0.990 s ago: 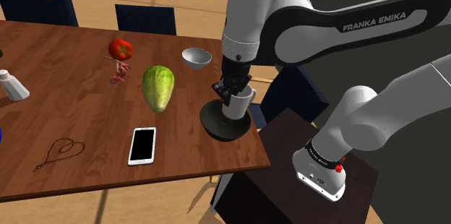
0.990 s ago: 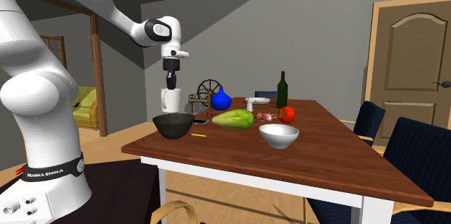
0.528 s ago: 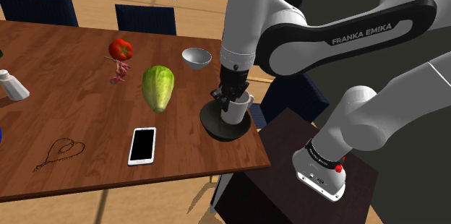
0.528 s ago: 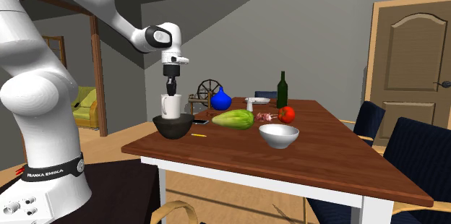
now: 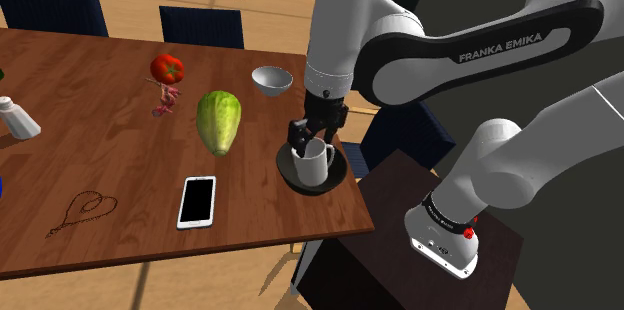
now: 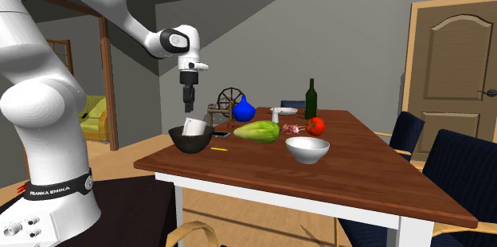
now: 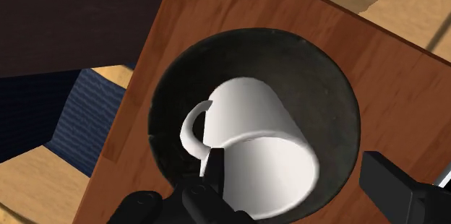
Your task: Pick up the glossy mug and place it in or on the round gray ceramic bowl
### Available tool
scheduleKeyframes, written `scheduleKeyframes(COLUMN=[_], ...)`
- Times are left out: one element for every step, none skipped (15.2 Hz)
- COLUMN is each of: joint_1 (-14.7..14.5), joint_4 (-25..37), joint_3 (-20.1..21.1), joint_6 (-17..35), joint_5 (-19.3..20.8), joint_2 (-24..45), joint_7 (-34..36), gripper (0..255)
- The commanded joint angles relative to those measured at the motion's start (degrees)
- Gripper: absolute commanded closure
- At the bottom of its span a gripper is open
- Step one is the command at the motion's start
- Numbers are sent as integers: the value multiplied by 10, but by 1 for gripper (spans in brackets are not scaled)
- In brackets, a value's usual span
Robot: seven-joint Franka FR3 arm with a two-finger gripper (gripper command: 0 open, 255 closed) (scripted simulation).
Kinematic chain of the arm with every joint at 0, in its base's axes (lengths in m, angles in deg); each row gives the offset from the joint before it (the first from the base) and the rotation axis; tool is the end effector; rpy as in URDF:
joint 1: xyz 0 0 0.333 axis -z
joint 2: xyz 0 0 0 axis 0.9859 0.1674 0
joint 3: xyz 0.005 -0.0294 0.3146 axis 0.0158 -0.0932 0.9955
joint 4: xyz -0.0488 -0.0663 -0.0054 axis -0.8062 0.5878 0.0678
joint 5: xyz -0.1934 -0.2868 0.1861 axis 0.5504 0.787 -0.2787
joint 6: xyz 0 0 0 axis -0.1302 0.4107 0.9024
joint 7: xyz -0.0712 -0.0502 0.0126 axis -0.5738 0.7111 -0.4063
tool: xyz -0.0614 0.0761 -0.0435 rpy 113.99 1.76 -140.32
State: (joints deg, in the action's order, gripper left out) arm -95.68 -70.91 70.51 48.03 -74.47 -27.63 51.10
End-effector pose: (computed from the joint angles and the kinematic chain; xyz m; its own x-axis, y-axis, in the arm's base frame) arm 0.3171 0.2790 0.4198 0.9939 -0.1086 -0.0211 -0.1073 -0.9926 0.0569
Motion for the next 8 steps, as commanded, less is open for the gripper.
scheduleKeyframes(joint_1=[0, 0, 0, 0, 0, 0, 1, 0], joint_4=[0, 0, 0, 14, 30, 45, 58, 58], joint_3=[0, 0, 0, -3, -6, -8, -10, -10], joint_6=[0, 0, 0, -21, -41, -62, -78, -78], joint_5=[0, 0, 0, 0, 0, 1, 2, 2], joint_2=[0, 0, 0, -7, -12, -17, -20, -20], joint_7=[0, 0, 0, -1, -2, -2, -2, -2], gripper=[0, 0, 0, 0, 0, 0, 0, 0])
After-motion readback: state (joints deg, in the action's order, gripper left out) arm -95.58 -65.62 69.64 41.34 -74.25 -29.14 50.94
